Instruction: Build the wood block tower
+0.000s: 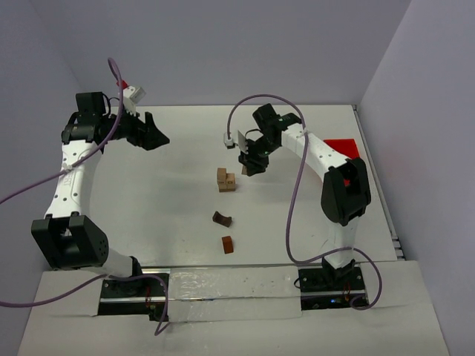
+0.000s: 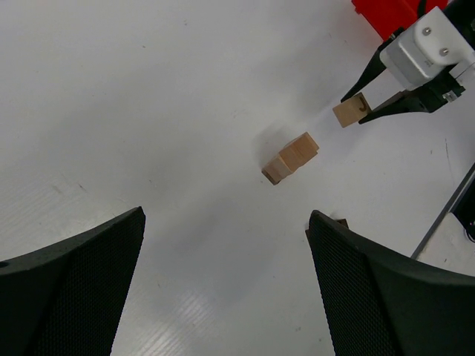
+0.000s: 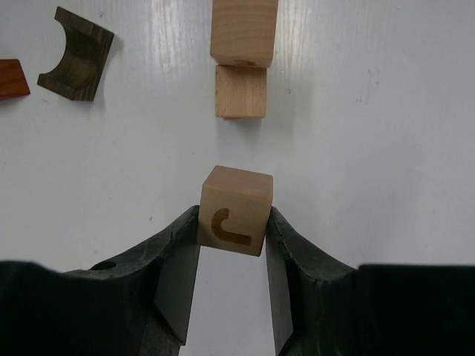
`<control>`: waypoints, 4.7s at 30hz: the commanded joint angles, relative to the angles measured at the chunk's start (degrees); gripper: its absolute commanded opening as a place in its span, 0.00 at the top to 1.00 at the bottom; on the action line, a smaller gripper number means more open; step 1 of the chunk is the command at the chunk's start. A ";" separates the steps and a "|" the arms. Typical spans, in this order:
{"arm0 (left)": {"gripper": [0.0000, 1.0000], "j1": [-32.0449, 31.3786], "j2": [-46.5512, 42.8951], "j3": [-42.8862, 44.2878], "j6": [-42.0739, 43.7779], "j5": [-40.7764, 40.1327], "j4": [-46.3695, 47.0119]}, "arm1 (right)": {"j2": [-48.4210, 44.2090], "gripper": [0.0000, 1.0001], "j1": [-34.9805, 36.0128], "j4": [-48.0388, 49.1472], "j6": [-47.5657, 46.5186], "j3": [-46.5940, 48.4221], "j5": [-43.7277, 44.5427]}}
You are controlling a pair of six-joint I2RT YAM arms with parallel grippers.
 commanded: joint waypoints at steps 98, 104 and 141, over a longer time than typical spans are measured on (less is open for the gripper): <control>0.01 -1.82 4.37 4.85 1.09 -1.88 -1.97 | 9.64 0.46 7.99 1.40 -0.73 8.64 3.21; 0.01 -1.82 4.25 4.80 1.26 -1.88 -2.15 | 9.37 0.38 8.17 1.71 -0.42 8.37 3.43; 0.17 -42.33 -5.15 -14.97 49.04 -14.27 -15.95 | -28.26 0.00 -12.84 3.28 17.79 -7.30 -4.66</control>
